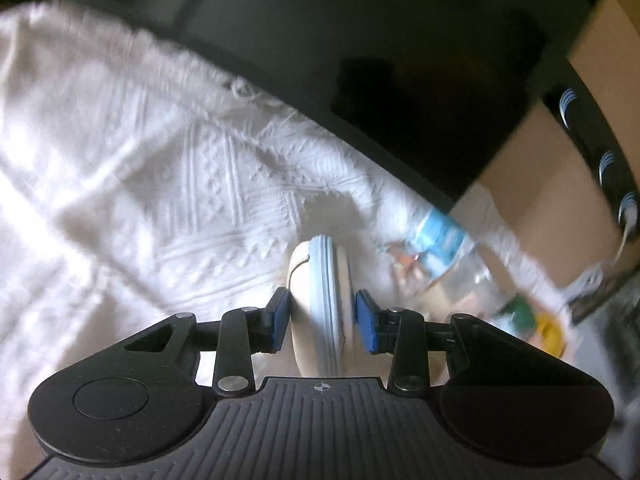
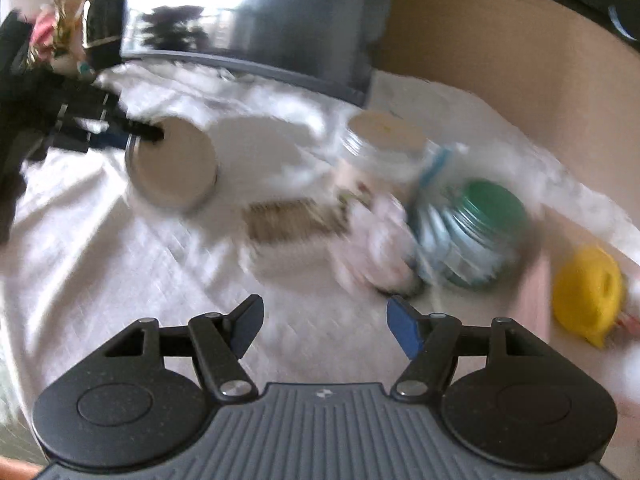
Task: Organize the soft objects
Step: 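Grasp the bag of cotton swabs with the right tool while the left tool holds the compact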
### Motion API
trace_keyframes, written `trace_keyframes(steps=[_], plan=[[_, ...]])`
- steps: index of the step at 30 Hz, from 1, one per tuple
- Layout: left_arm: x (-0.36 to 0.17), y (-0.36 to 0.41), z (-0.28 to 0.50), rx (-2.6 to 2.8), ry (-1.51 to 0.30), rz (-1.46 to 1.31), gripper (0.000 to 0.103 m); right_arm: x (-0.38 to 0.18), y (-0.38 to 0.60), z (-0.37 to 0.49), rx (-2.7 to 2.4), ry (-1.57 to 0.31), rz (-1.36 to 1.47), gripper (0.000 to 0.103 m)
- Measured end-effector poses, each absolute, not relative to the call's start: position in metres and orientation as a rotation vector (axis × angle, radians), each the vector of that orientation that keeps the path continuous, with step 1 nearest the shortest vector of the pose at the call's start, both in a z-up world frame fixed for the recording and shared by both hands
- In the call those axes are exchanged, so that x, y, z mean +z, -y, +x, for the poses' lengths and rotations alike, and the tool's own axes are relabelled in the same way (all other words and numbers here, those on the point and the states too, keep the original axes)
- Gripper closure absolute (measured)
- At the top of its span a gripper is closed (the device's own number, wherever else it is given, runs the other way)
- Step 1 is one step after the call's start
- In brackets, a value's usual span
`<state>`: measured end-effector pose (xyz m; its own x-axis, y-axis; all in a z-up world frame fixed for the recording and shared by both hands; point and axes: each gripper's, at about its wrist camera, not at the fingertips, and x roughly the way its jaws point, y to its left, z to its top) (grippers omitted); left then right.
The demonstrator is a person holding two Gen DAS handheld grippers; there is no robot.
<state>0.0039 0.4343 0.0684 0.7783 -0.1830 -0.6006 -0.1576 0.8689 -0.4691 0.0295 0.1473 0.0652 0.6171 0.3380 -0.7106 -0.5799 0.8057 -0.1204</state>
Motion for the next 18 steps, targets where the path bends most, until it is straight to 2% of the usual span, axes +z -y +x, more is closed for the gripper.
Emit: trace_keyframes(steps=[4,9,12,14,18], plan=[[0.073,-0.425,-0.014,-0.019,-0.701,-0.448,0.063,0.07,-0.181,0.055,0.606,-0.731,-0.304,0.032],[0.073,-0.419,-0.031,-0.029,-0.718,-0.432,0.063,0.051,-0.221,0.08,0.622,-0.68,-0.421,0.031],[0.071,-0.42,-0.03,-0.042,-0.722,-0.429,0.063,0.036,-0.225,0.1,0.604,-0.715,-0.424,0.031],[0.072,-0.42,-0.023,-0.047,-0.722,-0.433,0.062,0.027,-0.222,0.113,0.605,-0.77,-0.378,0.025],[0.067,-0.41,0.0,-0.055,-0.779,-0.376,0.06,0.02,-0.215,0.118,0.603,-0.804,-0.307,0.023]])
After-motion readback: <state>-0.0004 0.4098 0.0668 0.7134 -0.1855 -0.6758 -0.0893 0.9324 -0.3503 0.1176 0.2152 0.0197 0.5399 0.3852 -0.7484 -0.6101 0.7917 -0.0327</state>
